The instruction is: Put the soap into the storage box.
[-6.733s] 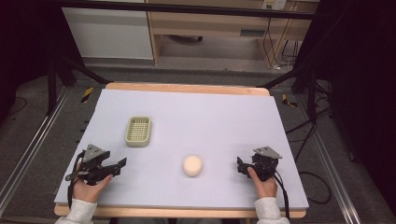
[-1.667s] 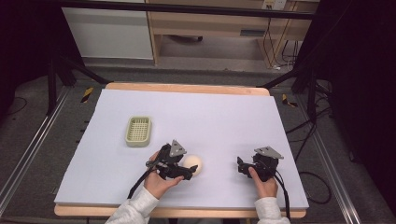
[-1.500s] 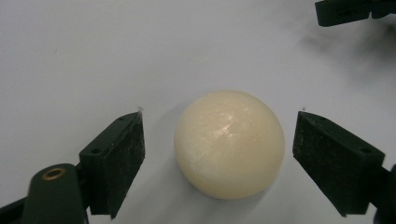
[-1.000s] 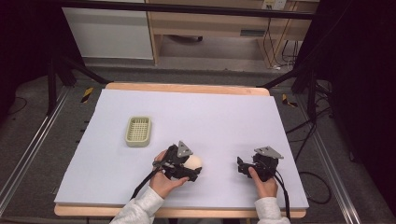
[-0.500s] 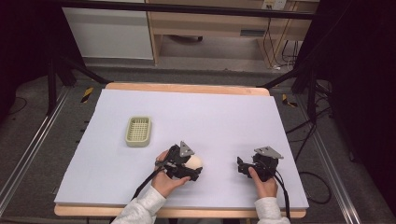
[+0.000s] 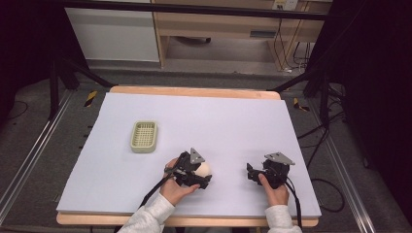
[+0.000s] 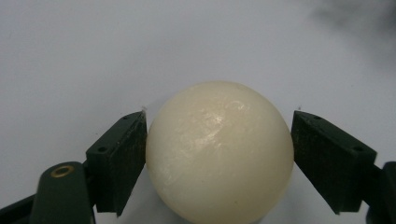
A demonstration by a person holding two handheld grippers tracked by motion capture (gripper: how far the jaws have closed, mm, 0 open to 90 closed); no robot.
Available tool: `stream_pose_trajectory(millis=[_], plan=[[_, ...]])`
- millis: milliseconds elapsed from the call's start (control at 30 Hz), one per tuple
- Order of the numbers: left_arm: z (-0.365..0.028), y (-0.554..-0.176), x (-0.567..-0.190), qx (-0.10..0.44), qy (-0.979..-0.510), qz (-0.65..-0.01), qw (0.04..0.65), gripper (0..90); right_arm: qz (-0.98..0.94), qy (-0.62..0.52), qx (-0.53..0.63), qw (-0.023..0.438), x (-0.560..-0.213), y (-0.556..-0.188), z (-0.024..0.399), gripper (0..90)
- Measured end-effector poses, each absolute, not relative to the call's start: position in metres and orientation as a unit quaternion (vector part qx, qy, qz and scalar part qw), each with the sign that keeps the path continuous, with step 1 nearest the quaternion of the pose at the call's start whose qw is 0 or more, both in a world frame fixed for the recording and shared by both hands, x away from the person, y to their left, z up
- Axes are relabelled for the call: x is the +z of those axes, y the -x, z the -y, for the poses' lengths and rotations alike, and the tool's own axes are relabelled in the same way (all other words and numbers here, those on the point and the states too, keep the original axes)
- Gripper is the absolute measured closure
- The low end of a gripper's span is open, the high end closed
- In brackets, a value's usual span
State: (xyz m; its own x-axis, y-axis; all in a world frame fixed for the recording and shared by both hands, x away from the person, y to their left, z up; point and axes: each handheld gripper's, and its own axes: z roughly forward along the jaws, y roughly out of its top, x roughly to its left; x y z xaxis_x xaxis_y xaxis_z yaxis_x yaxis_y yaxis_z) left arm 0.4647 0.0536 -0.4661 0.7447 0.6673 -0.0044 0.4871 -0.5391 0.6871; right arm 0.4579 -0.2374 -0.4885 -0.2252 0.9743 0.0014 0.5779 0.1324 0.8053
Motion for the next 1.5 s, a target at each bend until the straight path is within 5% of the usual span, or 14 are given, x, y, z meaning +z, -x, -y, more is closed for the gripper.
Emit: stream_pose_trajectory(millis=[1500], plan=[[-0.055,-0.463,-0.457,0.127,-0.868,-0.333,0.345,24.0,-0.697,-0.556,0.356,0.279,-0.488,-0.458,0.238,3.9]])
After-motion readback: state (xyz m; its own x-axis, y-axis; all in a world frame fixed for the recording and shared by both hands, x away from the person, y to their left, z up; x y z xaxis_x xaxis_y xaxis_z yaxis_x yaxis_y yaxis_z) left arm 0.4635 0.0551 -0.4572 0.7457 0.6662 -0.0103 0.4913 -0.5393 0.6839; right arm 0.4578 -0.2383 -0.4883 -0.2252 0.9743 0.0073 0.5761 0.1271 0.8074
